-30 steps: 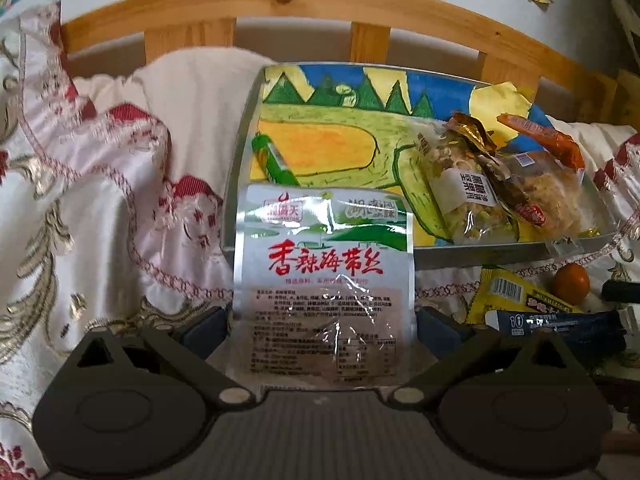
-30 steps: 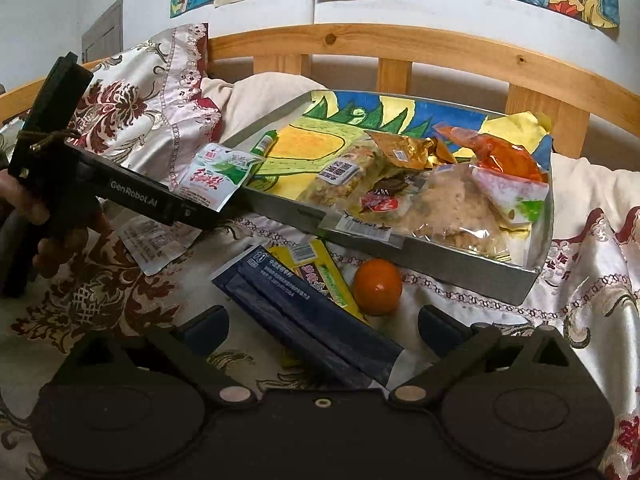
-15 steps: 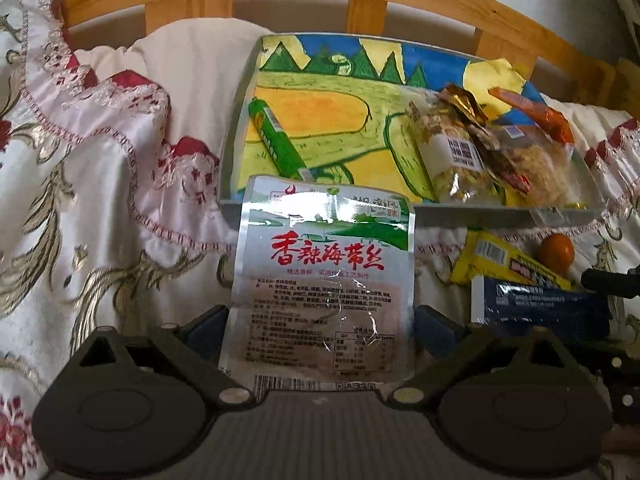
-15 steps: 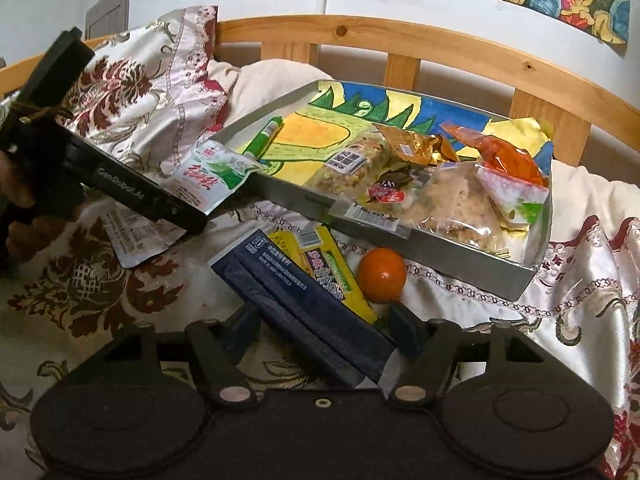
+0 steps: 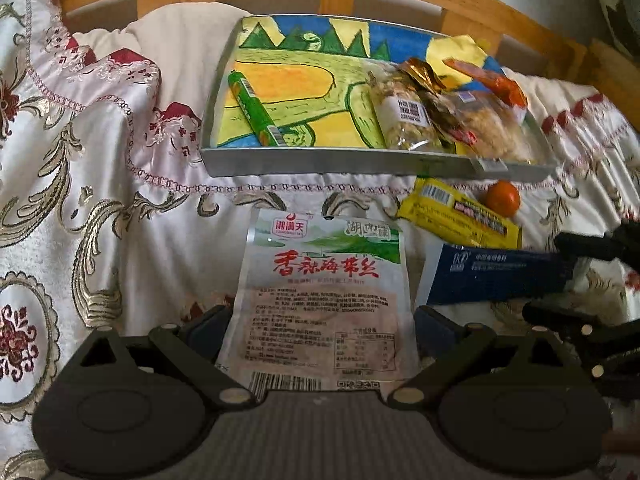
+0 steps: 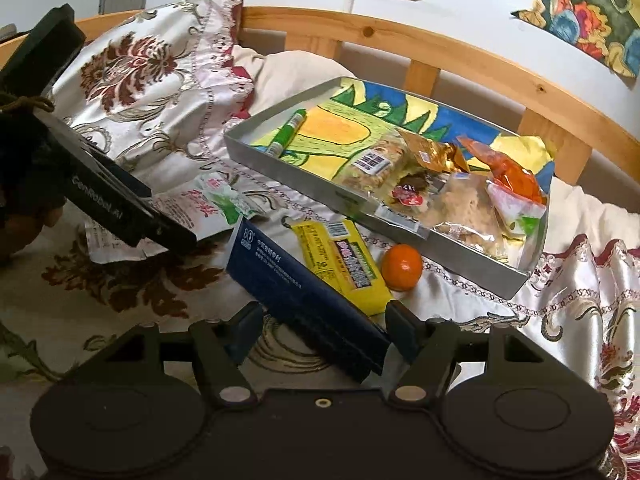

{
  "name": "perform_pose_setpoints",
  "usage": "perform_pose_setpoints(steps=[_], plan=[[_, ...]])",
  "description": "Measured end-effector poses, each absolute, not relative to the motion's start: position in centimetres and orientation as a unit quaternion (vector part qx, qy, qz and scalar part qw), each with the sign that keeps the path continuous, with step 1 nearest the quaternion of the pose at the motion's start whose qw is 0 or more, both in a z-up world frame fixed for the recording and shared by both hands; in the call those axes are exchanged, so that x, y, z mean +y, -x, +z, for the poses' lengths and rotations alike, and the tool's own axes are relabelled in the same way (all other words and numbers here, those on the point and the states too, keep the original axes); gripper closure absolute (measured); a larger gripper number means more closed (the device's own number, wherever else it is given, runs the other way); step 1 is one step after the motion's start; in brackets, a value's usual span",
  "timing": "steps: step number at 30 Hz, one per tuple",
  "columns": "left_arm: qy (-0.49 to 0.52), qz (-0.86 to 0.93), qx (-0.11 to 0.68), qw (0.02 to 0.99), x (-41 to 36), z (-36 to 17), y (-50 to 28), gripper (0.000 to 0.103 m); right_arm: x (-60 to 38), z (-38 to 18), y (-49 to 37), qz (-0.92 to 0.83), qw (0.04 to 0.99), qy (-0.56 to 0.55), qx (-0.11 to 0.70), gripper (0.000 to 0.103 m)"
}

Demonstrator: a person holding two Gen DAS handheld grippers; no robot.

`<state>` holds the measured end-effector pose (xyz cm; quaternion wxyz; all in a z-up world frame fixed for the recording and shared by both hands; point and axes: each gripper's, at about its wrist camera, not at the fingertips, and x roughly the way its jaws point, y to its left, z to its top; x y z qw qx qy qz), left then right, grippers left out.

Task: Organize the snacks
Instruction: 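Close left tool on white seaweed-strip bag while right tool closes on blue packet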

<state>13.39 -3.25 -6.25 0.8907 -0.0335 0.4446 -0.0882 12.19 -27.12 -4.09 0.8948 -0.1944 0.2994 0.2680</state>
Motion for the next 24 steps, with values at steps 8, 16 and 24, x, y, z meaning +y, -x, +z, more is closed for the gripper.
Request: perform_pose_setpoints(steps=[8,16,24], plan=[[-0.005,-0.089,0.453,0.887,-4.5,-7.0,-13.7,0.001,-26.4,-5.8,-12.7,0.269,0.891,0.236,0.279,0.024],[-0.038,-0.083,0.45,0.888,-5.3,-7.6,-13.6,0.001,-26.4,-6.5,-13.1,0.268,0.89,0.248,0.275,0.023],[-0.039,-0.075,0.459,0.884,-5.4,-7.4,-13.7,0.004,-26.6,-6.6,-13.3,0.273,0.888,0.245,0.278,0.035]])
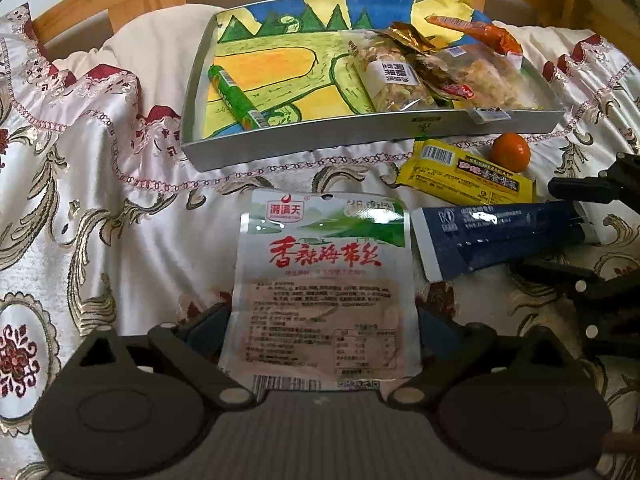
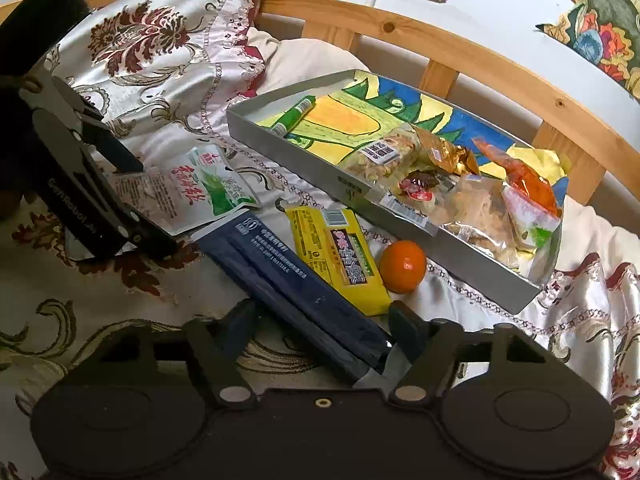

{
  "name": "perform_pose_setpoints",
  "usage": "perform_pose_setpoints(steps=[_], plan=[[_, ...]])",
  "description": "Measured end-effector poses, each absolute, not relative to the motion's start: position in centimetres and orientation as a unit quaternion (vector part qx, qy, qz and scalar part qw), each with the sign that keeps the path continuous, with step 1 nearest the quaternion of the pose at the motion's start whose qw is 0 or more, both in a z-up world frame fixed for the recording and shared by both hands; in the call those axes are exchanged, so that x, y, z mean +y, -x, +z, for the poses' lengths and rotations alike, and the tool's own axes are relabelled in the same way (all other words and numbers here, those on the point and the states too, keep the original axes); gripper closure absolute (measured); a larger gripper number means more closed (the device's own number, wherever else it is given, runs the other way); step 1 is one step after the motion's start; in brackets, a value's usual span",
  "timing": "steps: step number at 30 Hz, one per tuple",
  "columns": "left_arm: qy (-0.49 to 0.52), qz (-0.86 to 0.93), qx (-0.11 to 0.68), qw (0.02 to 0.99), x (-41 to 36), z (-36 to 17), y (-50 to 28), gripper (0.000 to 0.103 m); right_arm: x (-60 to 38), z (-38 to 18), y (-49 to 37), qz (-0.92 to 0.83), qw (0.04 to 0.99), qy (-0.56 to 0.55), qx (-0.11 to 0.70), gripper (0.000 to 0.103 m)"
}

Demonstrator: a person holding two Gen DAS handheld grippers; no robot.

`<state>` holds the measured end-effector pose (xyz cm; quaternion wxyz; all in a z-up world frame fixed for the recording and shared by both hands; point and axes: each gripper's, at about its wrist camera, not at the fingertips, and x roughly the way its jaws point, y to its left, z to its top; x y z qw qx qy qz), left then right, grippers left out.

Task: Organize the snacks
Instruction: 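Close left tool on white seaweed-strip bag while right tool closes on blue packet, then lift both held snacks up toward the metal tray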

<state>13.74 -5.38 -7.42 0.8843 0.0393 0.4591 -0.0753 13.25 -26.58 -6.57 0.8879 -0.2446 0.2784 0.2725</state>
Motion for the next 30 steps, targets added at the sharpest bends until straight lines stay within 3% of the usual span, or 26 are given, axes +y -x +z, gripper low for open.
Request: perform_pose_setpoints(steps=[9,30], plan=[[0.017,-0.06,0.456,0.888,-4.4,-6.8,-12.6,0.004,-26.8,-6.3,-12.8,0.257,0.895,0.245,0.27,0.053],[0.048,-0.029,0.412,0.909,-3.9,-6.0,-9.9,0.004,-25.6,-6.5,-11.4,0.248,0.901,0.263,0.239,0.064]])
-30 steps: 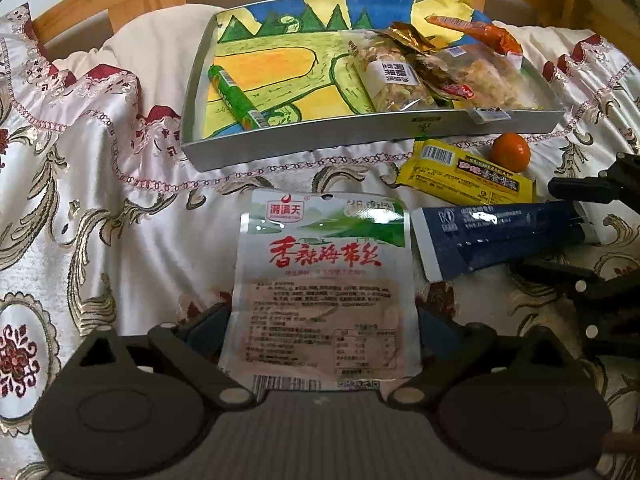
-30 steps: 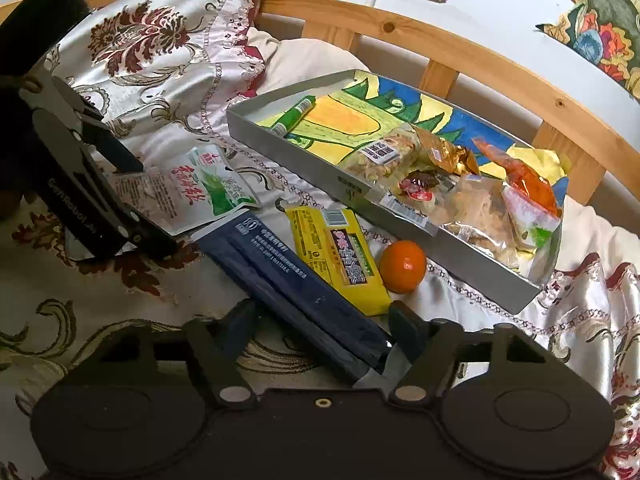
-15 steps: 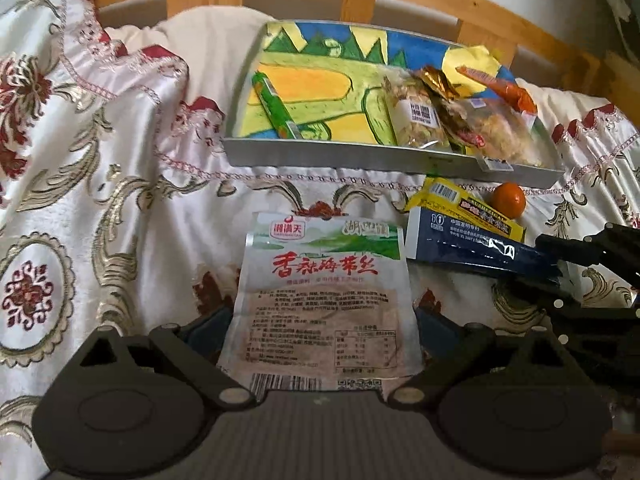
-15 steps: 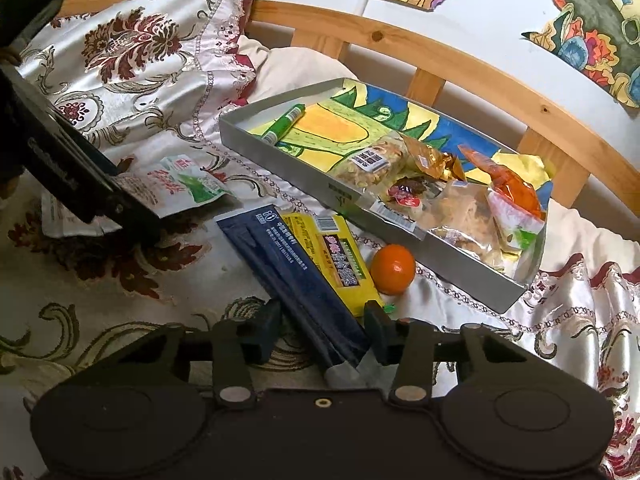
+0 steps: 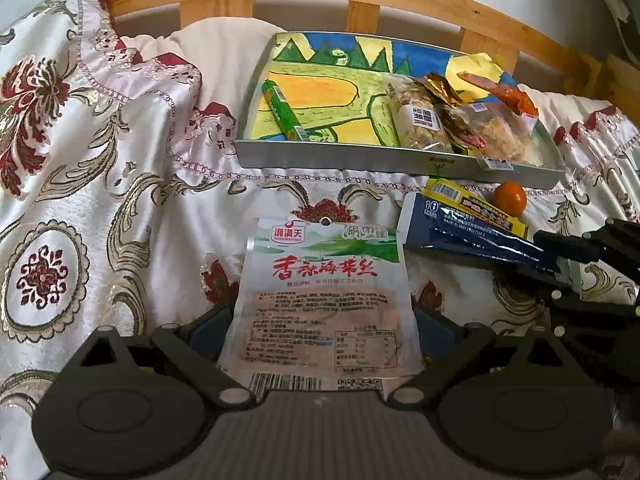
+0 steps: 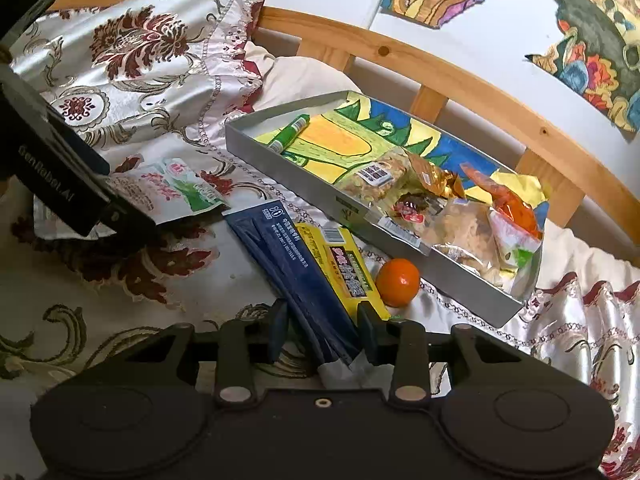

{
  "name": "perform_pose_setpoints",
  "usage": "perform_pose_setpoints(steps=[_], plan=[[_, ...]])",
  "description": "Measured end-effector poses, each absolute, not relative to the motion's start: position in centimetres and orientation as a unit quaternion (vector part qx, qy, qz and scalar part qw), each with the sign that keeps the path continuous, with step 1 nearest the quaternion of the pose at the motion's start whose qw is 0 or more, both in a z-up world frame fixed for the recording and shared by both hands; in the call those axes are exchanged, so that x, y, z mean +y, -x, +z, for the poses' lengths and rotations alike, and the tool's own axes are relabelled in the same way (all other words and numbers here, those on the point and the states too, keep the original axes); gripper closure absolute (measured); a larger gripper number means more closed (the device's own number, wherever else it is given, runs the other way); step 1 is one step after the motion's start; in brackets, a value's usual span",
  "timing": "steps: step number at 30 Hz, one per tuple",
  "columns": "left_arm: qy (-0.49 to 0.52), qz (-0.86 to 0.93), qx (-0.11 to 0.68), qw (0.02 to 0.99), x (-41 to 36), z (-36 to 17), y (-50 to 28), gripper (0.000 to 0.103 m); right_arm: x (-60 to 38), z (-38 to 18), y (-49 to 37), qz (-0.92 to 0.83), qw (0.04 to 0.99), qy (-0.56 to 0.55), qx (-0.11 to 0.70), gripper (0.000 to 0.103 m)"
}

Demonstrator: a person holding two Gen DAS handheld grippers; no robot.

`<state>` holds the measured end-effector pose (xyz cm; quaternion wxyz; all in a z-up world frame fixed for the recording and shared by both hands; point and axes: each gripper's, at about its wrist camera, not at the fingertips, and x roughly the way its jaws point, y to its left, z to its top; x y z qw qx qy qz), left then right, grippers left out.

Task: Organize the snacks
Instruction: 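Lift both held snacks up toward the metal tray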

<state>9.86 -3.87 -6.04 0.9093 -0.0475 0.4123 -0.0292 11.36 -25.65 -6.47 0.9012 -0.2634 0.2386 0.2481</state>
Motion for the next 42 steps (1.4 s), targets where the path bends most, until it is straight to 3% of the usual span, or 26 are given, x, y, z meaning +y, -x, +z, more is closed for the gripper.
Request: perform_pose_setpoints(steps=[22,35,42], plan=[[0.048,0.013,0.388,0.92,-3.7,-5.0,-8.6,0.004,-25.2,-6.1,-9.8,0.209,0.901,0.346,0.156,0.067],[0.075,0.023,0.331,0.94,-4.0,-0.6,-12.2,0.004,-25.3,-4.0,-10.9,0.149,0.928,0.327,0.092,0.067],[0.056,0.022,0.29,0.955,-4.8,1.7,-16.5,0.004,-27.0,-2.7,-13.4,0.117,0.953,0.265,0.087,0.067]])
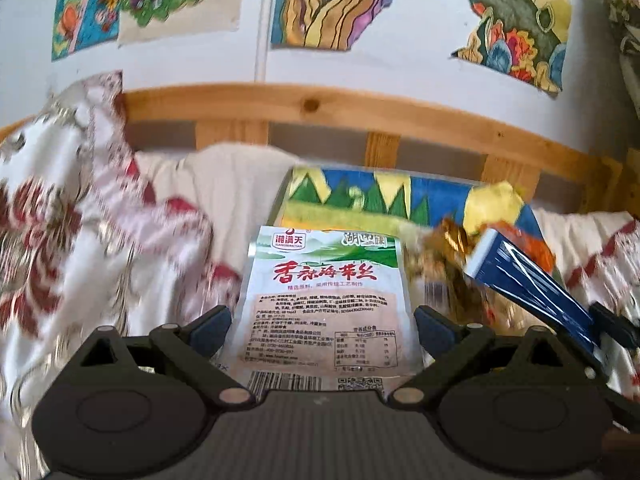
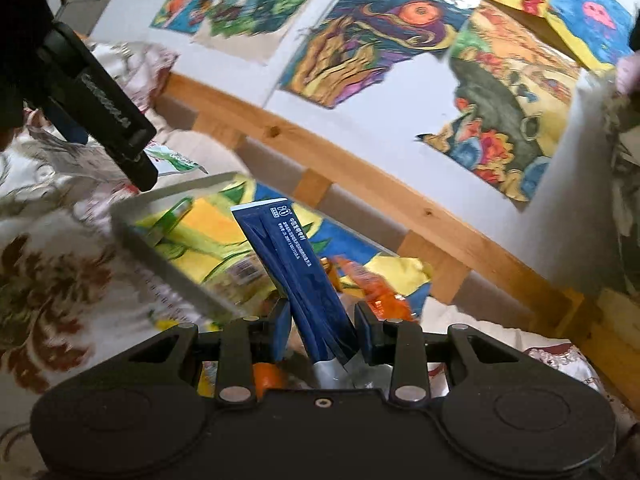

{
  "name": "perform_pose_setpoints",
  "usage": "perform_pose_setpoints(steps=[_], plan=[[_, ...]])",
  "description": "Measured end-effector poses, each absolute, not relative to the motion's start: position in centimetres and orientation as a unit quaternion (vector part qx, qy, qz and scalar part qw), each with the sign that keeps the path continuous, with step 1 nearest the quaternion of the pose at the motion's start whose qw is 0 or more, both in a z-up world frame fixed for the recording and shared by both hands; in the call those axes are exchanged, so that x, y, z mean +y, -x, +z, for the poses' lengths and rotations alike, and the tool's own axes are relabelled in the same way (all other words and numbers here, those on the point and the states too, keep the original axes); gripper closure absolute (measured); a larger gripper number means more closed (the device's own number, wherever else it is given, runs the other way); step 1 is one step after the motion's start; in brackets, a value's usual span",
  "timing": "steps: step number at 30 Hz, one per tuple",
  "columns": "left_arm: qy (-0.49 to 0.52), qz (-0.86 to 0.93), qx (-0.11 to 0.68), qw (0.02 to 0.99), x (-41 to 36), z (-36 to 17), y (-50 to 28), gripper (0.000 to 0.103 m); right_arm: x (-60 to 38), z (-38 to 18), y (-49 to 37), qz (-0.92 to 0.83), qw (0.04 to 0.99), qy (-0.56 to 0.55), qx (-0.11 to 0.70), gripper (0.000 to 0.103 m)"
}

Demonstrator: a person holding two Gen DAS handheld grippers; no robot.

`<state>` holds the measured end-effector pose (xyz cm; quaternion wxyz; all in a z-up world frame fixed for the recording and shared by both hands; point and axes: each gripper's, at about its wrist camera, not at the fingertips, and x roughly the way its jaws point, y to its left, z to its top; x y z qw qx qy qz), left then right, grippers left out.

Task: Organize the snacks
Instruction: 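Lift both held snacks up toward the metal tray, then lower seaweed bag into tray with left tool while right tool lowers blue packet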

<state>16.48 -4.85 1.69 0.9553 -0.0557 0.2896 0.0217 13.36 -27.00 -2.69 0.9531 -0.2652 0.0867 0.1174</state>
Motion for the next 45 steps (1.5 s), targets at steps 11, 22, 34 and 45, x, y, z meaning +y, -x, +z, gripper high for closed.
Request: perform_pose_setpoints(steps=[11,22,34,45], plan=[[0.058,0.009,0.271,0.961,-3.7,2.1,-23.7,0.004,-23.7,-1.5,-19.1,0.097,0.948,0.29,0.092,0.067],[0.096,0.01,0.319,0.943,-2.0,-0.4,-29.3,0.004,-18.1,0.9,-30.1,0.11,0.922,0.317,0.193,0.067],[0.086,0.005,0.351,0.932,-2.1,-2.3,-30.7,0.004,-17.6,-0.3,-33.5,0.127,0.907,0.315,0.247,0.066],[0.124,0.006,0.362,0.924,-1.5,-2.6,-31.1,0.004,-18.8,-0.1,-33.5,0.134,0.92,0.267,0.252,0.052]])
